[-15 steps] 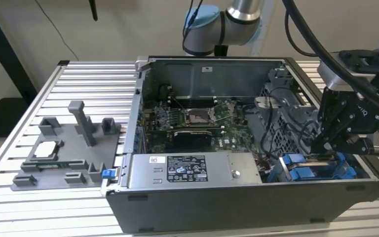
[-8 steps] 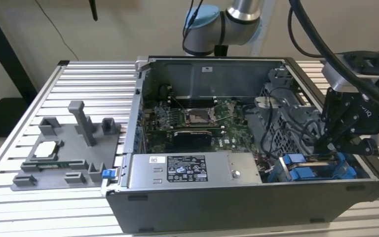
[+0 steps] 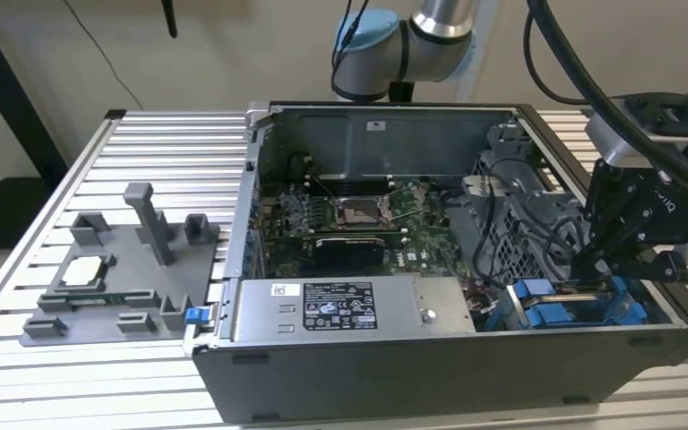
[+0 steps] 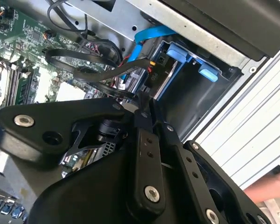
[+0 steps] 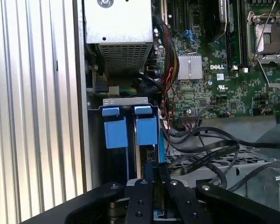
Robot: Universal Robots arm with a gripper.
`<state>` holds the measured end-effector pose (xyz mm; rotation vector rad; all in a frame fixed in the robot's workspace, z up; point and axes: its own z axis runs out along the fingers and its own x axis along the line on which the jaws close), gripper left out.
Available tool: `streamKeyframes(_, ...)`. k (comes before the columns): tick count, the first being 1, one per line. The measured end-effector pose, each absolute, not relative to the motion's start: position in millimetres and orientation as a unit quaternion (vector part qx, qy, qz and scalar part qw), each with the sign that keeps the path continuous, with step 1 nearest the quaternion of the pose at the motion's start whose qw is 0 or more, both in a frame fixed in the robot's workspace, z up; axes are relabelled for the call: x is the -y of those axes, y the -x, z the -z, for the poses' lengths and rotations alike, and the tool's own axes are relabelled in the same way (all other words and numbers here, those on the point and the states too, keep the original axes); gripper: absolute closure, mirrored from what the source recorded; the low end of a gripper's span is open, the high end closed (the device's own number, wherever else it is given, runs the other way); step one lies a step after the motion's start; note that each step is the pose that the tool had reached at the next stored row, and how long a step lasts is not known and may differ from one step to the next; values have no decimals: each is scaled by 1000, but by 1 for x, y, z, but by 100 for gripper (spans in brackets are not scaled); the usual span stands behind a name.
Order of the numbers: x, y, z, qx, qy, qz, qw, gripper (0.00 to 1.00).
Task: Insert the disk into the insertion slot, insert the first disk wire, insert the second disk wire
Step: 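Insert the second disk wire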
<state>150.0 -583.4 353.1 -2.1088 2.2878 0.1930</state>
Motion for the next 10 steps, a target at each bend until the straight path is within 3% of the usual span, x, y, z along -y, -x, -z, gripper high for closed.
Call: streamKeyframes(10, 583, -150, -347, -734, 677, -59, 16, 100)
